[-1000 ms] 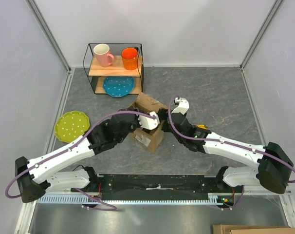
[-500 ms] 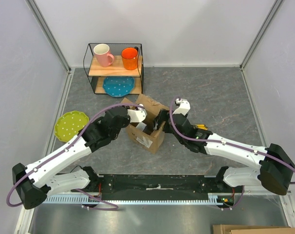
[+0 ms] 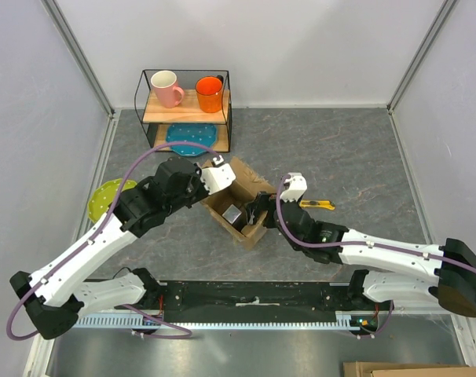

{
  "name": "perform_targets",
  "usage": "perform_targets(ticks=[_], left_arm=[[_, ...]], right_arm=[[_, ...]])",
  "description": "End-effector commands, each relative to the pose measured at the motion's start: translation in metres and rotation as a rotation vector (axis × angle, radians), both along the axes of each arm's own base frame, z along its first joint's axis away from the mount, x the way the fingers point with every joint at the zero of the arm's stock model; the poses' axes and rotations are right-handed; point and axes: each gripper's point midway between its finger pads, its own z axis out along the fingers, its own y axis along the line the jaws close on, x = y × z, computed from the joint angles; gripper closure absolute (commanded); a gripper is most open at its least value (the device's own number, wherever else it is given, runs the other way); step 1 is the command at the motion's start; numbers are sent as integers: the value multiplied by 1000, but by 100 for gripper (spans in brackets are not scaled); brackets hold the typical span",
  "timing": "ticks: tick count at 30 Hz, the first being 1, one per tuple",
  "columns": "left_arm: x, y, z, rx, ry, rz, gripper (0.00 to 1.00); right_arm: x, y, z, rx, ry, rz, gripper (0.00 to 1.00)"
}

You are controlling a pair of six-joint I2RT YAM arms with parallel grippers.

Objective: Unpack the express box
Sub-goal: Open the express box at the center of the board.

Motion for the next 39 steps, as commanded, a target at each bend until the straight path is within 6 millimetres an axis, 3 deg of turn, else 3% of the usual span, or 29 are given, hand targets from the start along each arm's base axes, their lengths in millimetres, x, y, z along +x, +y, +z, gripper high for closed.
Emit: perform_targets(ticks=[1, 9, 13, 16, 19, 23, 26, 29, 32, 36, 39], left_arm=[[-19, -16, -6, -99, 144, -51, 98], [-16, -19, -3, -112, 195, -40, 98], [-14, -19, -18, -97, 274, 10, 98], [-6, -18, -18, -118, 289, 59, 96], [2, -20, -7, -147, 255, 76, 85], [-1, -22, -8, -159, 285, 76, 53], [-6, -27, -16, -165, 334, 66, 35], [-5, -28, -19, -171, 353, 79, 25], [0, -31, -16, -173, 342, 80, 22], [2, -29, -28, -138, 358, 92, 22], [0, -32, -42, -119, 394, 82, 30]], right_arm=[[-16, -28, -38, -228, -7, -2, 2], [-24, -23, -32, -262, -56, -2, 2], [-29, -21, -31, -276, -75, -2, 2], [-33, -19, -32, -294, -89, 4, 2], [-36, -17, -32, -306, -99, 3, 2], [-37, -16, -31, -306, -108, 2, 2], [-37, -14, -32, -315, -113, 4, 2], [-39, -13, -34, -324, -115, 10, 2], [-39, -12, -34, -325, -118, 13, 2], [-42, -10, -31, -324, -128, 18, 2], [-44, -8, -32, -327, -137, 26, 2]])
